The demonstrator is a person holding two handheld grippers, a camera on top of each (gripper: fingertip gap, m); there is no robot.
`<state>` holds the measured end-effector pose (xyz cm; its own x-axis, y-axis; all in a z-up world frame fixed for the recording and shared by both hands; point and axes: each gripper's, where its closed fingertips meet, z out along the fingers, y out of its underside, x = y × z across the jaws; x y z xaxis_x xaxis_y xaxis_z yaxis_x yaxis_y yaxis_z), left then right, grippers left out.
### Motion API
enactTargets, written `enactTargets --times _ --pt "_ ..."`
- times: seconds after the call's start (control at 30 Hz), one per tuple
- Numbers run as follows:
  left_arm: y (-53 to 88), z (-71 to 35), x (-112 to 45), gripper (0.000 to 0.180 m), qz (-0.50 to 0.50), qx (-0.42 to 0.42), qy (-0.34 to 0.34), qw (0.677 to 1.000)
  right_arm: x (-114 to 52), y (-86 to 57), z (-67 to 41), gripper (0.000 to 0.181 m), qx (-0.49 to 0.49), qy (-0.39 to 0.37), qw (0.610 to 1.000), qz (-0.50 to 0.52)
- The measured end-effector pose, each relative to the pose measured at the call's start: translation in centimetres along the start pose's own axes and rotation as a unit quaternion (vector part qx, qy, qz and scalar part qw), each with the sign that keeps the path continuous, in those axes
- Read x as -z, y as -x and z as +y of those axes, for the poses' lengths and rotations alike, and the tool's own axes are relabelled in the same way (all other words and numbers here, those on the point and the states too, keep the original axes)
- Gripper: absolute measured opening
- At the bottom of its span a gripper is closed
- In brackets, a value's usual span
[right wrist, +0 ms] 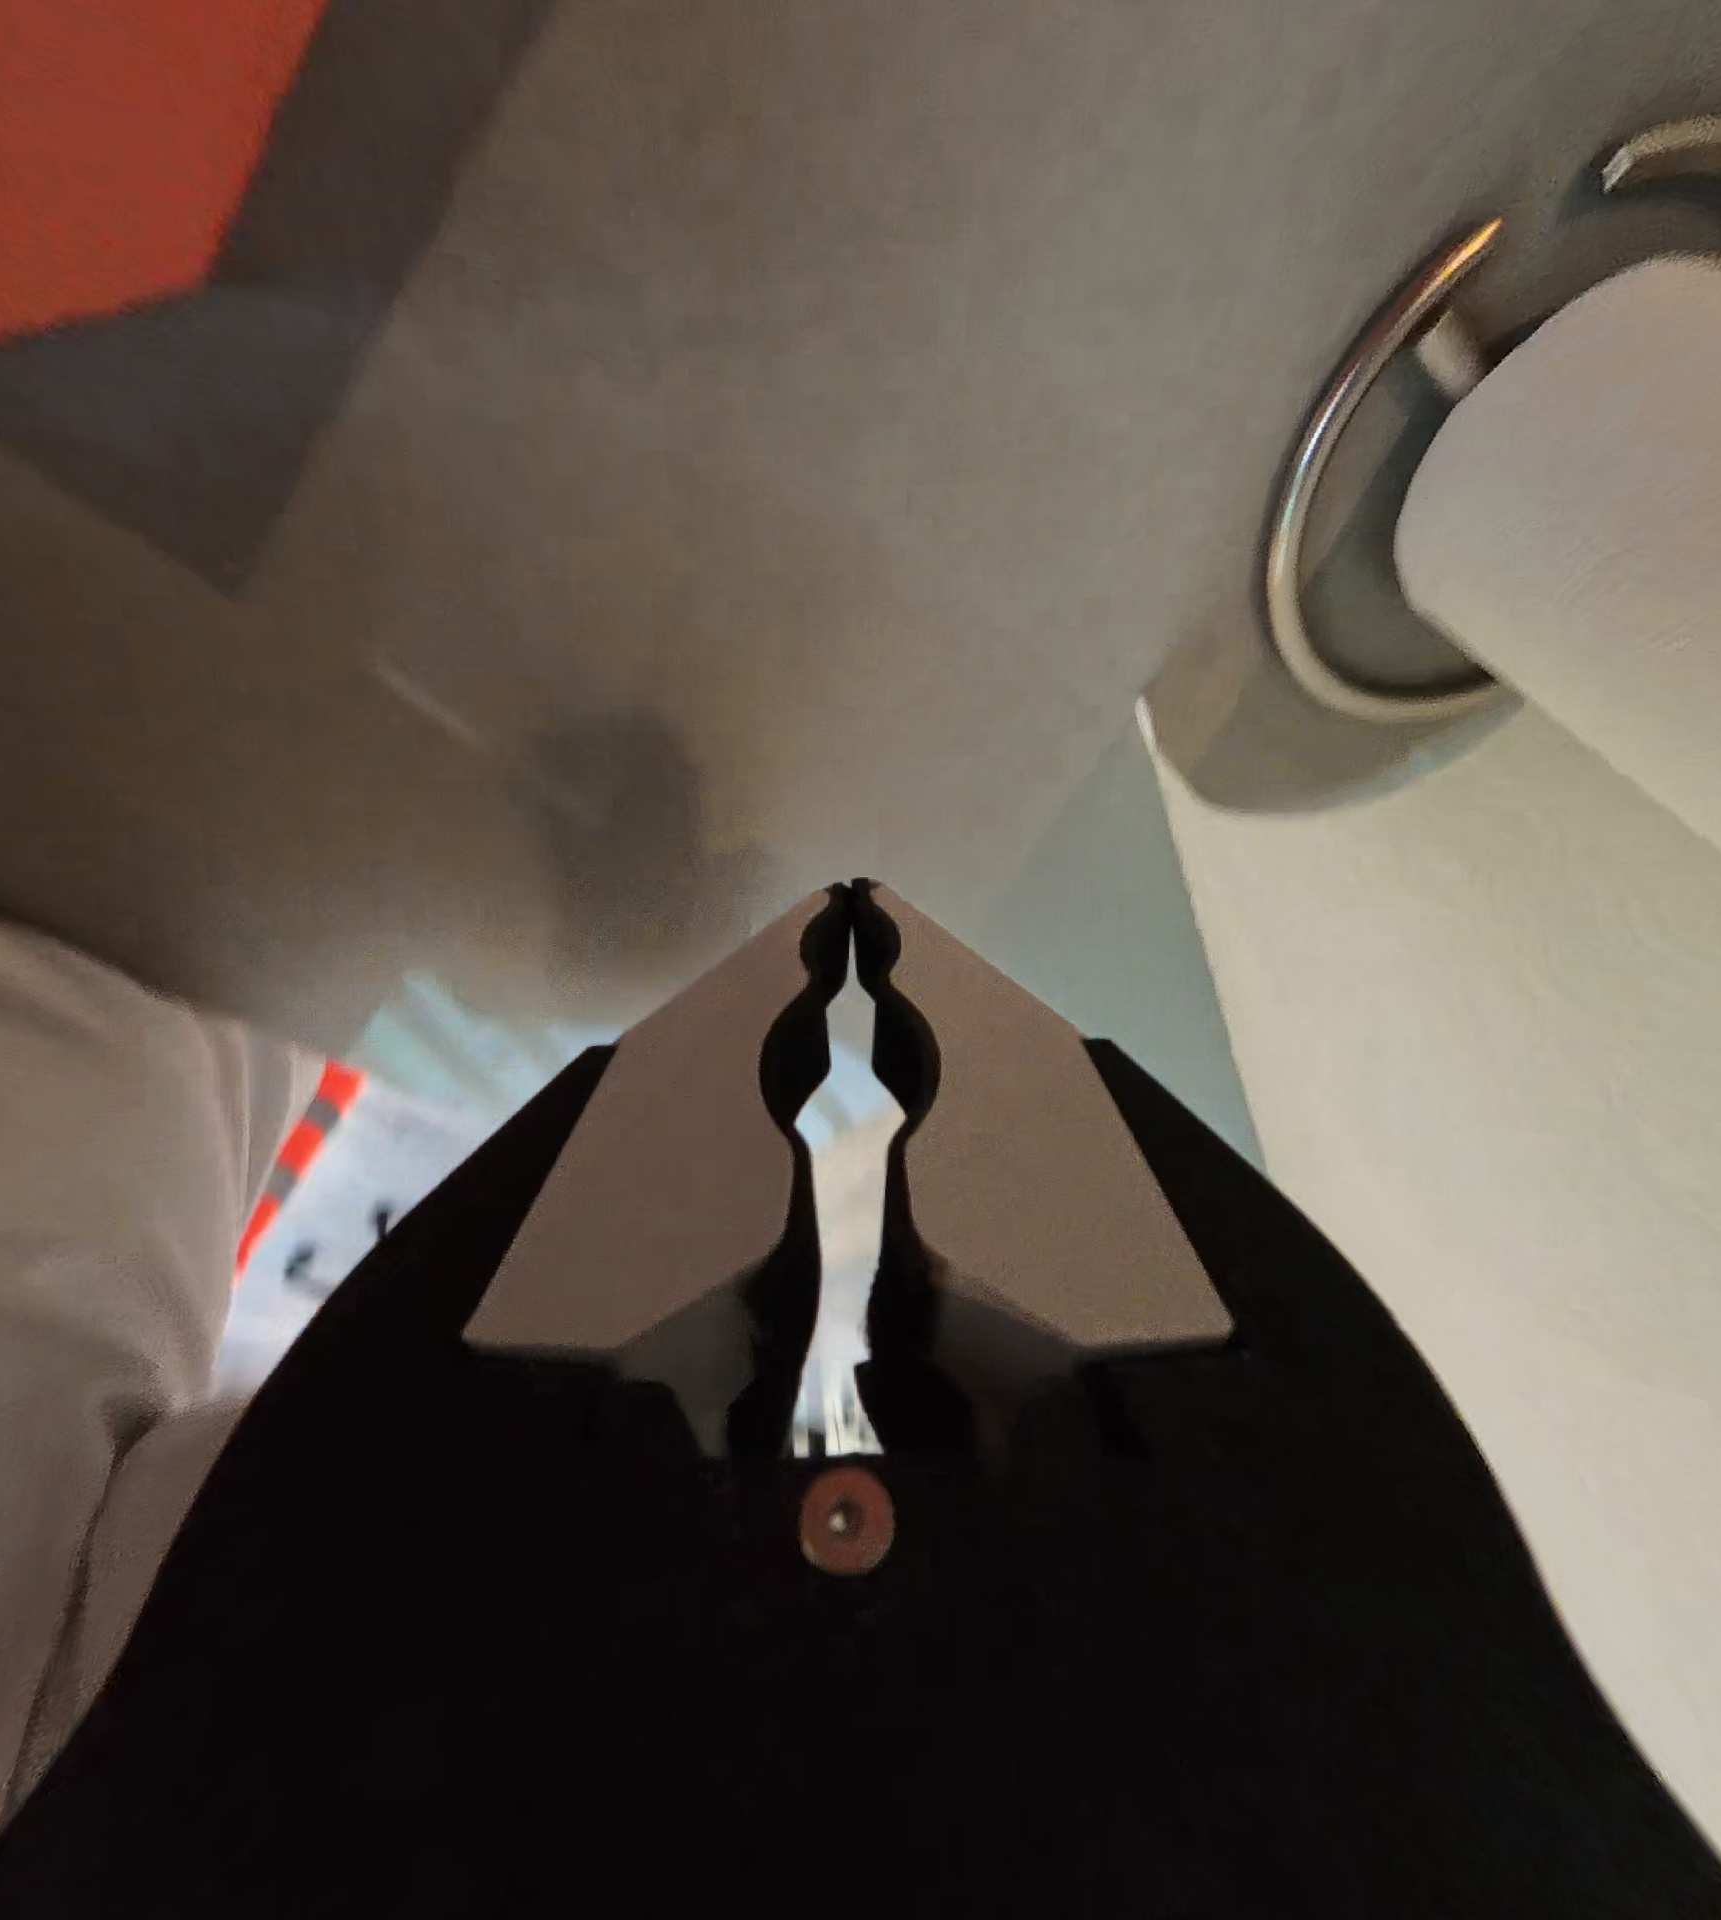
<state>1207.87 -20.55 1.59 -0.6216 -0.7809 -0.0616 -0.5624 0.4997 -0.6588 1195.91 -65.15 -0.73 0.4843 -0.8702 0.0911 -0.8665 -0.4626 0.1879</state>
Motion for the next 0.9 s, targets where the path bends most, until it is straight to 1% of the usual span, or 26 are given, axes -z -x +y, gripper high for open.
enactTargets --times 0.1,0.2,0.3,0.43,0.47,0.53,0.63,0.83,0.9 --pt "2.0 0.9 0.2 0.051 -0.038 0.016 -0.010 0.999 -0.6 -1.4 -2.0 0.000 -0.025 -0.123 0.992 -0.013" --pt "2.6 1.4 0.1 0.052 -0.034 0.039 -0.018 0.999 0.8 -3.6 -3.7 0.000 -0.049 -0.218 0.975 -0.004" --pt "3.3 1.2 0.5 0.052 -0.046 0.040 -0.022 0.998 3.6 -5.1 -5.1 0.000 -0.055 -0.298 0.953 0.008" --pt "3.7 0.0 1.8 0.053 -0.062 0.037 -0.041 0.997 5.6 -5.8 -5.6 0.000 -0.051 -0.375 0.925 0.021" --pt "3.8 -0.2 2.2 0.054 -0.066 0.036 -0.042 0.996 5.5 -6.1 -5.7 0.000 -0.050 -0.385 0.921 0.025" --pt "4.2 -0.5 3.1 0.054 -0.080 0.030 -0.045 0.995 4.7 -6.9 -5.2 0.000 -0.054 -0.350 0.934 0.040" --pt "4.8 -1.3 4.0 0.053 -0.096 0.029 -0.057 0.993 3.7 -6.4 -5.5 0.000 -0.037 -0.338 0.940 0.026" --pt "3.6 -2.8 3.6 0.053 -0.093 0.012 -0.060 0.994 1.6 -6.7 -5.0 0.000 -0.024 -0.294 0.955 0.026" --pt "3.2 -2.9 3.4 0.053 -0.092 0.004 -0.056 0.994 1.6 -7.0 -4.8 0.000 -0.026 -0.295 0.955 0.026"
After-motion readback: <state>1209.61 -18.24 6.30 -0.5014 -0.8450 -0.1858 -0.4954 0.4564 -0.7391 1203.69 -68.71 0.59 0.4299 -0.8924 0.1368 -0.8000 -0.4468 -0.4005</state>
